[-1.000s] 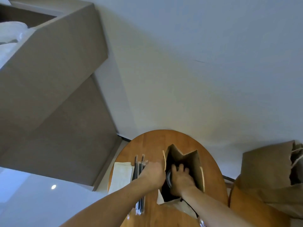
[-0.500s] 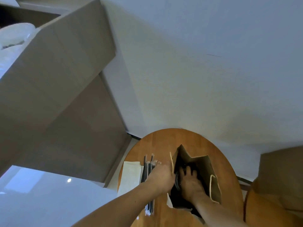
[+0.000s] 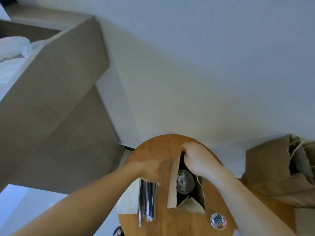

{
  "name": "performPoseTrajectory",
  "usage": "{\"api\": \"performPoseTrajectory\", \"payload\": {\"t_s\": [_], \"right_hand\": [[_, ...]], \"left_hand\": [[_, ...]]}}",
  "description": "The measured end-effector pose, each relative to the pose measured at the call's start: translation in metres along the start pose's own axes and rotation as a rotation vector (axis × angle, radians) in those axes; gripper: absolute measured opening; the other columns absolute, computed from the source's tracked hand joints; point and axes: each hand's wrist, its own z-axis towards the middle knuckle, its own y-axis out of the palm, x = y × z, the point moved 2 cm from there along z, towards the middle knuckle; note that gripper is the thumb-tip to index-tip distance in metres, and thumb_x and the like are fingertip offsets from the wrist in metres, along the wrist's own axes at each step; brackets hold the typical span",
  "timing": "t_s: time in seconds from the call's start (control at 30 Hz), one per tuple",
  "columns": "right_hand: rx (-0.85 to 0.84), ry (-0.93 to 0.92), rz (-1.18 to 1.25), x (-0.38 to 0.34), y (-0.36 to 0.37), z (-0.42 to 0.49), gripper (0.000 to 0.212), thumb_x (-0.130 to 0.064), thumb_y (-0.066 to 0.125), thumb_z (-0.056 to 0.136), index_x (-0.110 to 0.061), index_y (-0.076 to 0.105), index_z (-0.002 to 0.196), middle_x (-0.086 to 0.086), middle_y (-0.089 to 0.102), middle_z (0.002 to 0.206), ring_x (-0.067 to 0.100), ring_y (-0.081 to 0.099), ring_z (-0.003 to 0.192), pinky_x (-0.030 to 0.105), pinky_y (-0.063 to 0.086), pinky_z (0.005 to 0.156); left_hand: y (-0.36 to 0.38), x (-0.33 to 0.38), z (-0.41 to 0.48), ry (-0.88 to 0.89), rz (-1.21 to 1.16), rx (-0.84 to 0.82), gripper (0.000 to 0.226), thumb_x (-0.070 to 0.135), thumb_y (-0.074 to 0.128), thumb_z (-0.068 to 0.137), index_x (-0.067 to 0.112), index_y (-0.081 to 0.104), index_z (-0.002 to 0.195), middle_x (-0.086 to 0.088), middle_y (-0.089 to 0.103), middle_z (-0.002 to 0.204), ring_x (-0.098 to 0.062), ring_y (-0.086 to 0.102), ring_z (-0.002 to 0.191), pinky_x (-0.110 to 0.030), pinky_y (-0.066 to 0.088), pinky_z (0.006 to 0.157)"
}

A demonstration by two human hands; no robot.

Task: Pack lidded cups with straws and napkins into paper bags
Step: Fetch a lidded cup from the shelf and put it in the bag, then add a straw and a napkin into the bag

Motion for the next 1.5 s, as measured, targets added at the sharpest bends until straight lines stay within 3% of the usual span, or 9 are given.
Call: {"api": "performPoseTrajectory", "payload": {"t_s": [0.13,0.3,0.5,0.67,0.93,1.1,1.2,1.37,1.5], "right_hand": [[0.235,-0.113,0.204,-0.043,0.008,-0.003,0.033,-0.014,0.045,0.099,-0.016,0.060,0.129,0.001,0.059,0.127,0.018,0.056,0.116,0.029,0.044,0.100],[0.030,-0.084,0.286,-0.075,0.113,0.023,0.014,-0.021,0.053,0.097,-0.016,0.065,0.093,-0.002,0.065,0.091,0.016,0.061,0.084,0.033,0.053,0.075],[-0.224,0.166,0.274,-0.068,0.227,0.057,0.041,-0.025,0.054,0.093,-0.021,0.032,0.058,-0.006,0.035,0.054,0.007,0.036,0.044,0.021,0.025,0.042],[-0.265,0.319,0.241,-0.053,0.282,0.075,0.041,-0.028,0.056,0.092,-0.018,0.032,0.061,-0.005,0.032,0.053,0.010,0.032,0.041,0.023,0.023,0.040],[-0.194,0.400,0.193,-0.047,0.335,0.091,0.035,-0.039,0.056,0.092,-0.017,0.044,0.067,-0.002,0.046,0.055,0.011,0.047,0.044,0.023,0.031,0.042],[-0.147,0.373,0.128,-0.040,0.340,0.089,0.036,-0.024,0.050,0.097,-0.015,0.046,0.062,-0.001,0.047,0.055,0.011,0.049,0.047,0.024,0.035,0.044],[-0.100,0.335,0.127,-0.038,0.333,0.081,0.041,-0.025,0.051,0.096,-0.019,0.041,0.057,-0.006,0.039,0.049,0.006,0.037,0.040,0.020,0.025,0.040],[-0.030,0.307,0.571,-0.044,0.319,0.068,0.012,-0.022,0.064,0.090,-0.022,0.057,0.080,-0.005,0.062,0.070,0.008,0.061,0.065,0.017,0.040,0.051],[0.069,0.348,1.050,-0.049,0.303,0.056,0.014,-0.002,0.067,0.084,-0.015,0.061,0.086,-0.005,0.068,0.075,0.011,0.065,0.073,0.017,0.049,0.055]], "left_hand": [[-0.022,-0.035,-0.010,-0.065,-0.098,0.276,0.036,0.028,0.061,0.092,0.014,0.056,0.124,-0.003,0.068,0.106,-0.023,0.065,0.099,-0.037,0.054,0.085],[-0.006,-0.092,-0.029,-0.205,-0.231,0.405,0.024,0.026,0.048,0.094,0.013,0.068,0.099,-0.008,0.071,0.098,-0.028,0.067,0.090,-0.042,0.055,0.081],[0.039,-0.144,-0.026,-0.373,-0.370,0.421,0.022,0.019,0.051,0.089,0.019,0.060,0.109,0.004,0.056,0.097,-0.006,0.050,0.070,-0.020,0.041,0.058],[0.065,-0.172,-0.010,-0.400,-0.476,0.407,0.043,0.022,0.051,0.093,0.018,0.052,0.136,-0.002,0.058,0.123,-0.009,0.052,0.084,-0.015,0.038,0.058],[0.093,-0.200,0.002,-0.424,-0.493,0.368,0.042,0.026,0.051,0.095,0.018,0.051,0.136,-0.002,0.056,0.131,-0.016,0.055,0.097,-0.021,0.044,0.069],[0.101,-0.207,0.001,-0.454,-0.499,0.360,0.039,0.025,0.051,0.094,0.018,0.053,0.133,0.000,0.058,0.129,-0.005,0.054,0.078,-0.010,0.035,0.044],[0.103,-0.208,0.000,-0.468,-0.517,0.358,0.039,0.025,0.051,0.094,0.018,0.054,0.132,0.001,0.059,0.126,-0.002,0.051,0.073,-0.012,0.037,0.046],[0.103,-0.202,-0.002,-0.455,-0.593,0.411,0.043,0.031,0.056,0.094,0.019,0.050,0.135,0.003,0.057,0.130,-0.008,0.052,0.091,-0.011,0.035,0.054],[0.108,-0.196,-0.001,-0.444,-0.925,0.397,0.049,0.038,0.066,0.089,0.022,0.048,0.131,0.006,0.058,0.122,-0.012,0.057,0.098,-0.019,0.046,0.064]]}}
